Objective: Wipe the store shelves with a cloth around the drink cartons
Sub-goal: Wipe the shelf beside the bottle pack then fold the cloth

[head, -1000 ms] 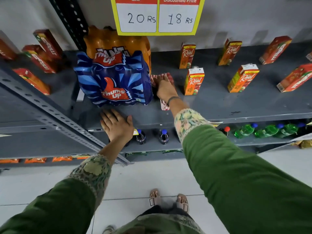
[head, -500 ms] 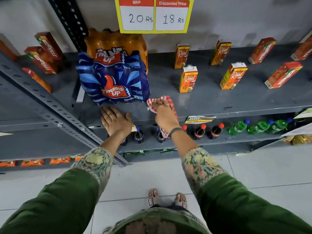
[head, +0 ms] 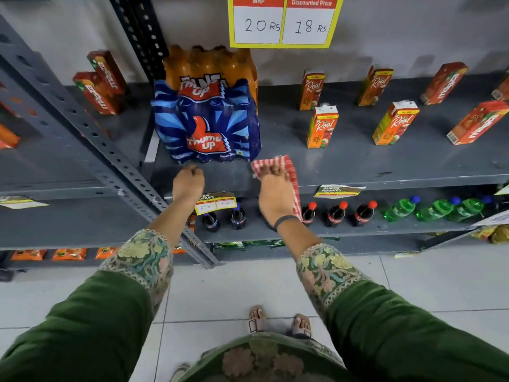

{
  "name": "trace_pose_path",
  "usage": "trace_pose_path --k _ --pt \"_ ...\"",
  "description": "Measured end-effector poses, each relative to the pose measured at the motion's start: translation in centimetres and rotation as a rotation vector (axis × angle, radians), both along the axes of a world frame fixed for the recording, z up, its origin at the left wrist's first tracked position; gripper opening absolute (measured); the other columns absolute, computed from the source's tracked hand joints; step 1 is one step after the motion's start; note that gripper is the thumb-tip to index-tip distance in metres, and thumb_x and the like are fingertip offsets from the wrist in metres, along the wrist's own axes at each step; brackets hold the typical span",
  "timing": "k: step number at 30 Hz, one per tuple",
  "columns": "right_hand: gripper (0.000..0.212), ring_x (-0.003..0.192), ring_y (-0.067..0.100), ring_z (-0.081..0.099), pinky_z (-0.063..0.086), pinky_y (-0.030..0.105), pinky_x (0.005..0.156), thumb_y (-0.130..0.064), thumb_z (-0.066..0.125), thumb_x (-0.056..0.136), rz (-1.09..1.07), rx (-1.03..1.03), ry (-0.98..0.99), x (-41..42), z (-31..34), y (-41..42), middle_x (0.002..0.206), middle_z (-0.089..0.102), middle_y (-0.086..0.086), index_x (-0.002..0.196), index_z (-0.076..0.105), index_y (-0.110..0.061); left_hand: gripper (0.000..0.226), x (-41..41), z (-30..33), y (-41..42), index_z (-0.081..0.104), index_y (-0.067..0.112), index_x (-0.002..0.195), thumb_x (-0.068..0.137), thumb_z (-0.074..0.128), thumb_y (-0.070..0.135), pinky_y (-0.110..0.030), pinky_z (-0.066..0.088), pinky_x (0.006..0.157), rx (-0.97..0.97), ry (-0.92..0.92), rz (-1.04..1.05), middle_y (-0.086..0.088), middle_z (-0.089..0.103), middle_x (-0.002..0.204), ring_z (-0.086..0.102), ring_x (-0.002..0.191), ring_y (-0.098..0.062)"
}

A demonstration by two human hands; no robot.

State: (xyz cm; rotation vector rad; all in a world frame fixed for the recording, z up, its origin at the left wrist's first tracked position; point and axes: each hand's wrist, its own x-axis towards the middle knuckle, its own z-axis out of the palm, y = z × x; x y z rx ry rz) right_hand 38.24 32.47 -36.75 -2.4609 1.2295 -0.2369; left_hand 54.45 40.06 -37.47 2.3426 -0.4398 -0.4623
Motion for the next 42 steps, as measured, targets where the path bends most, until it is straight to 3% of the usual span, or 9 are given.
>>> trace_pose_path --k 6,8,12,18,23,31,36,39,42 --pt "0.054 0.104 0.039 0.063 0.050 0.043 0.093 0.006 0.044 0.086 0.198 0.044 -0.224 -0.1 0.8 1.1 0.120 0.065 0.017 0.131 0.054 -0.021 0.033 1.4 0.1 1.9 0.058 0.013 0.123 0.095 0.044 0.023 -0.029 0.037 0.098 -0.375 0.282 0.173 -0.006 0.057 0.132 0.051 0.123 -0.022" --pt "0.055 0.102 0.041 0.063 0.053 0.046 0.083 0.002 0.040 0.089 -0.006 -0.022 -0.153 -0.2 0.6 0.6 0.127 0.060 0.018 0.138 0.045 -0.023 0.035 1.4 0.2 2.6 0.056 0.011 0.124 0.094 0.046 0.026 -0.030 0.039 0.100 -0.470 0.356 0.201 -0.005 0.058 0.128 0.053 0.117 -0.019" --pt "0.058 0.126 0.039 0.047 0.041 0.045 0.104 0.003 0.038 0.089 0.014 -0.045 0.019 0.3 -0.2 1.6 0.146 0.039 0.020 0.144 0.032 -0.014 0.039 0.5 0.2 3.9 0.050 0.009 0.130 0.097 0.041 0.025 -0.027 0.038 0.101 -0.649 0.393 0.240 -0.003 0.056 0.127 0.052 0.112 -0.012" --pt "0.051 0.092 0.040 0.065 0.055 0.043 0.077 -0.002 0.048 0.084 0.328 -0.058 -0.114 3.9 1.3 2.7 0.106 0.068 0.016 0.131 0.050 -0.019 0.045 -0.7 0.1 4.9 0.046 0.004 0.134 0.100 0.031 0.031 -0.030 0.035 0.111 -0.773 0.397 0.378 -0.011 0.048 0.142 0.045 0.131 -0.020" --pt "0.057 0.116 0.036 0.057 0.050 0.042 0.094 0.006 0.041 0.086 0.514 -0.071 -0.018 7.1 1.9 1.2 0.135 0.055 0.013 0.136 0.047 -0.020 0.049 -0.3 0.2 4.5 0.044 0.007 0.138 0.099 0.033 0.035 -0.030 0.034 0.112 -0.765 0.462 0.437 -0.009 0.047 0.144 0.045 0.132 -0.021" --pt "0.046 0.111 0.029 0.061 0.050 0.038 0.092 0.004 0.050 0.086 0.653 0.186 0.034 4.5 1.8 1.6 0.123 0.066 0.010 0.125 0.060 -0.018 0.044 -0.7 -0.9 4.5 0.052 0.008 0.129 0.098 0.034 0.034 -0.030 0.036 0.100 -0.633 0.271 0.308 -0.007 0.056 0.130 0.048 0.125 -0.025" --pt "0.040 0.092 0.032 0.068 0.057 0.040 0.081 -0.008 0.054 0.085 0.255 -0.024 -0.204 -0.4 2.0 -0.1 0.105 0.073 0.011 0.121 0.062 -0.023 0.042 -2.1 -1.2 3.9 0.047 0.007 0.134 0.097 0.039 0.025 -0.036 0.038 0.106 -0.352 -0.099 -0.031 -0.013 0.054 0.135 0.049 0.125 -0.026" --pt "0.040 0.089 0.040 0.067 0.055 0.042 0.073 -0.006 0.050 0.087 -0.033 -0.097 -0.084 -2.1 1.3 -1.2 0.099 0.070 0.019 0.125 0.055 -0.018 0.051 -3.0 -1.2 3.3 0.039 0.008 0.141 0.090 0.047 0.010 -0.034 0.031 0.113 -0.206 -0.254 -0.297 -0.010 0.044 0.145 0.039 0.136 -0.022" --pt "0.049 0.099 0.038 0.065 0.053 0.041 0.085 0.000 0.047 0.086 0.100 -0.034 0.004 -2.5 0.5 -0.9 0.113 0.068 0.018 0.131 0.053 -0.019 0.056 -3.8 -0.9 2.7 0.037 0.007 0.142 0.087 0.048 0.003 -0.038 0.032 0.115 -0.169 -0.324 -0.420 -0.010 0.041 0.148 0.036 0.138 -0.022"
